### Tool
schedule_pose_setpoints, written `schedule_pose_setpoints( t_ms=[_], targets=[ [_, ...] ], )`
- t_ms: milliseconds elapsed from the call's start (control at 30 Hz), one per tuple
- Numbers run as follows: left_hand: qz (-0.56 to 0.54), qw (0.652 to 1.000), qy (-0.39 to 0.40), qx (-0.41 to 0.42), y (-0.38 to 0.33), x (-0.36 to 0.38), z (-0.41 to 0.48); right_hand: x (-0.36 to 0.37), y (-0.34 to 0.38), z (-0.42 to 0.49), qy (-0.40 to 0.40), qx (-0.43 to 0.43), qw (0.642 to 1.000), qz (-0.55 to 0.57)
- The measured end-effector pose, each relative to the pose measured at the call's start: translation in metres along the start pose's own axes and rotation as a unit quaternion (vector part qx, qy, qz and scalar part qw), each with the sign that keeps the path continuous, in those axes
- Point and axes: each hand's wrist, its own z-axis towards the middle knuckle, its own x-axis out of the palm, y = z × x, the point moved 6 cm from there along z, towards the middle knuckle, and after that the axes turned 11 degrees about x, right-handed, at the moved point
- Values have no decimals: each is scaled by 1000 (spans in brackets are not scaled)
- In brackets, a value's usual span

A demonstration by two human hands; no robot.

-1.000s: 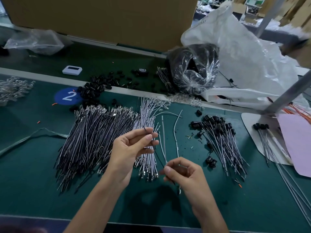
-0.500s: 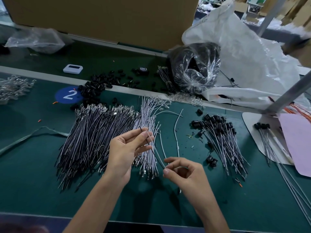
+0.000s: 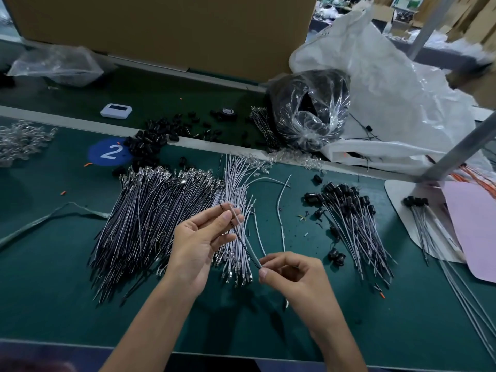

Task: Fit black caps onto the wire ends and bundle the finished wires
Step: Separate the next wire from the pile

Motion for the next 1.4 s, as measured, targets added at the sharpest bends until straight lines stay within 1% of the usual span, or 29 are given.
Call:
schedule_pose_setpoints(
  t_ms=[333, 467, 633, 667, 733, 833, 900, 1067, 1200, 1267, 1333, 1367, 1400],
  targets=[
    [22, 1000, -2, 4, 3, -1, 1, 0, -1, 1, 7, 13, 1000, -2],
    [23, 999, -9, 27, 1, 3, 4, -4, -2, 1, 2, 20, 1000, -3],
    [34, 998, 1, 48, 8, 21, -4, 2, 21, 12, -30, -43, 996, -66],
    [32, 998, 1, 47, 11, 24, -6, 5, 24, 15, -31, -51, 996, -60],
    [24, 998, -4, 49, 14, 27, -8, 8, 28, 19, -31, -51, 998, -14],
    [35, 997, -2, 65, 13, 28, -7, 6, 23, 22, -44, -25, 997, 60],
    [50, 996, 4, 70, 15, 27, -7, 2, 18, 22, -61, -25, 996, 60],
    [42, 998, 14, 32, 32, 28, -9, -20, 11, 20, -142, -67, 985, -65],
    [76, 996, 35, 34, 40, 37, -7, -43, 0, 17, -204, -82, 972, -82],
    [114, 991, 41, 49, 41, 42, -1, -60, -9, 11, -271, -89, 956, -61],
    [180, 979, 65, 68, 44, 50, 5, -85, -25, 0, -356, -78, 931, 1],
    [227, 966, 91, 83, 48, 56, 7, -98, -33, -6, -394, -69, 915, 45],
    [281, 946, 124, 106, 53, 65, 8, -112, -40, -12, -426, -63, 898, 87]
  ],
)
